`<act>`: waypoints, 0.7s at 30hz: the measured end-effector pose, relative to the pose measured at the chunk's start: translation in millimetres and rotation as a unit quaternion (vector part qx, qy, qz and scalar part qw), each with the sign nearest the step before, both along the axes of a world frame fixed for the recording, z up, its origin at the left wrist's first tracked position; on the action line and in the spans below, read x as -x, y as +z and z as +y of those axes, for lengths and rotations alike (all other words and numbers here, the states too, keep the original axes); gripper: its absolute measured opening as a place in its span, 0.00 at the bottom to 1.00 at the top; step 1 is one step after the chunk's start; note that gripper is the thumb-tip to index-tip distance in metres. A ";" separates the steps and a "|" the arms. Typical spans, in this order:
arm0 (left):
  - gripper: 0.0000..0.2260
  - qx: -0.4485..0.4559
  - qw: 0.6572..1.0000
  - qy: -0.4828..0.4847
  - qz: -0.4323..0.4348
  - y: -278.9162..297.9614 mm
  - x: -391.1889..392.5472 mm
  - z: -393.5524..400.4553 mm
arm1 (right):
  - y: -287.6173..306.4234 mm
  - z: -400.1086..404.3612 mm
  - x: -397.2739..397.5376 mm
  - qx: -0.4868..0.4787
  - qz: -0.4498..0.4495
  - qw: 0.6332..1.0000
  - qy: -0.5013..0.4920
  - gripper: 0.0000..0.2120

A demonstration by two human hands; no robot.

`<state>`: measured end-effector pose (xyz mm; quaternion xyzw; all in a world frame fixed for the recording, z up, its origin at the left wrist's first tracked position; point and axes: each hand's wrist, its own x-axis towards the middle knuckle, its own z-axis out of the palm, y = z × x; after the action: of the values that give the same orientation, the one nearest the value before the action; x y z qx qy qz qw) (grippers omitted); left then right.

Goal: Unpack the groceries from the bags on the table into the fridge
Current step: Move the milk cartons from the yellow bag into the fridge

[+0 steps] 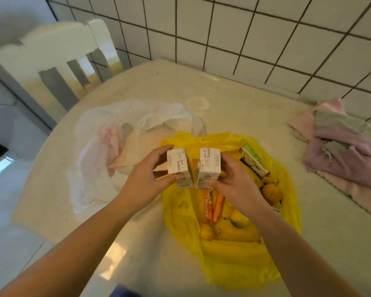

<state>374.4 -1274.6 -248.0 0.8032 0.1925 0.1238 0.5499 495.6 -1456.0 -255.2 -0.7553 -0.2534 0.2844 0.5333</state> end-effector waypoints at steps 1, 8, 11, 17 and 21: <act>0.27 -0.001 1.000 0.012 -0.004 6.9 11.1 1.0 | 3.8 7.0 5.7 -0.010 -0.001 1.000 0.016 0.31; 0.25 -0.026 0.994 0.109 -0.009 37.7 99.2 20.6 | 22.8 62.9 62.3 -0.052 -0.022 0.991 0.125 0.33; 0.25 -0.033 0.989 0.143 -0.018 47.2 144.2 32.9 | 32.3 87.7 100.4 -0.058 -0.044 0.985 0.155 0.33; 0.27 -0.044 0.978 0.202 -0.031 63.1 260.1 73.6 | 57.2 150.2 203.4 -0.087 -0.081 0.962 0.244 0.31; 0.26 -0.074 0.968 0.237 -0.034 78.8 361.4 106.6 | 69.5 202.0 296.0 -0.097 -0.093 0.945 0.297 0.32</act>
<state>13.0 -1168.0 -169.2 0.7682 0.3493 0.2915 0.4504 199.5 -1254.0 -185.6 -0.6131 -0.5413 0.3328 0.4695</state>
